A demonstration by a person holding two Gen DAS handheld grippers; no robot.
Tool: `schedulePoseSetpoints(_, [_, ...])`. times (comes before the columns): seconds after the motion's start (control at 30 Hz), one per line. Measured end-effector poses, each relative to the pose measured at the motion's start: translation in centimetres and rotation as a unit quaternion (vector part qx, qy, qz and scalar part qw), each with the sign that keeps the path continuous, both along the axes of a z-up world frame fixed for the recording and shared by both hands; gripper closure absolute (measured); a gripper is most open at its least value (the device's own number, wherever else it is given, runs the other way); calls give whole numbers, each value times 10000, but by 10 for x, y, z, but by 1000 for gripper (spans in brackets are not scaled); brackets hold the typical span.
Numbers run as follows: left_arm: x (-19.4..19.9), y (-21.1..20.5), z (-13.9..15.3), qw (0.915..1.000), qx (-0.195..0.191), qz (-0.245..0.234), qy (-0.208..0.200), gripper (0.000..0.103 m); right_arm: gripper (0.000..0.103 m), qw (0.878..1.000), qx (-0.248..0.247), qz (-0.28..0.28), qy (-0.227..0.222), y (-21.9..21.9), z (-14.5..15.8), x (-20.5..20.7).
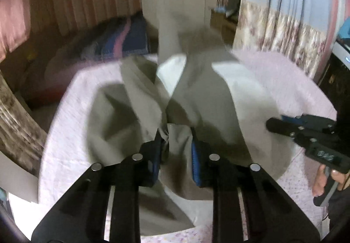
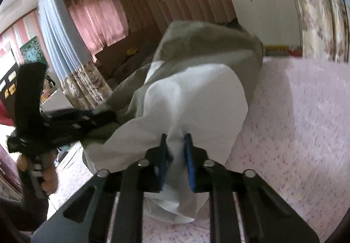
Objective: Fold large clothes
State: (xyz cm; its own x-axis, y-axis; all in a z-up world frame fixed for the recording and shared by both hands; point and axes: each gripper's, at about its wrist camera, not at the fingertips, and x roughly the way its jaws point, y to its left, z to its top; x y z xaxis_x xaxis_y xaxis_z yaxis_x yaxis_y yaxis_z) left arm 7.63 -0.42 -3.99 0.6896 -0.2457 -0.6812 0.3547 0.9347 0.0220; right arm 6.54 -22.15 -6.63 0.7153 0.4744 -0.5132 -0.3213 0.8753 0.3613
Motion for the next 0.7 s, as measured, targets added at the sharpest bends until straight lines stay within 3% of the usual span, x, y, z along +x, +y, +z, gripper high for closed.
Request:
schedulePoseSetpoints(0.1, [-20,27,23,9990,6,286,-348,82,96,9990,-51,401,-176,22,22,-4])
schedulePoseSetpoints(0.17, [-28,52,21,9972,143,623,-394,82,96,9961,-364,786,-166,48,29,-3])
schedulePoseSetpoints(0.27, [-21,81,-20,9938,453,1009,113,83,96,9889,-1019,1082,39,85,18,4])
schedulePoseSetpoints(0.4, [-6,90,-78,9885,657,1191,654,83,95,9836,-1399,1080,354,108,-16,13])
schedulePoseSetpoints(0.5, [-1,83,-95,9876,809,1184,636,83,95,9795,-1749,994,131,115,-31,12])
schedulePoseSetpoints(0.6, [2,80,-93,9878,903,1141,556,82,95,9838,-1534,927,50,110,-22,5])
schedulePoseSetpoints(0.67, [1,84,-88,9885,786,1188,501,74,92,9877,-1351,787,7,99,-11,1])
schedulePoseSetpoints(0.7, [-4,87,-82,9890,760,1209,384,72,80,9897,-1258,681,-66,94,-5,-5])
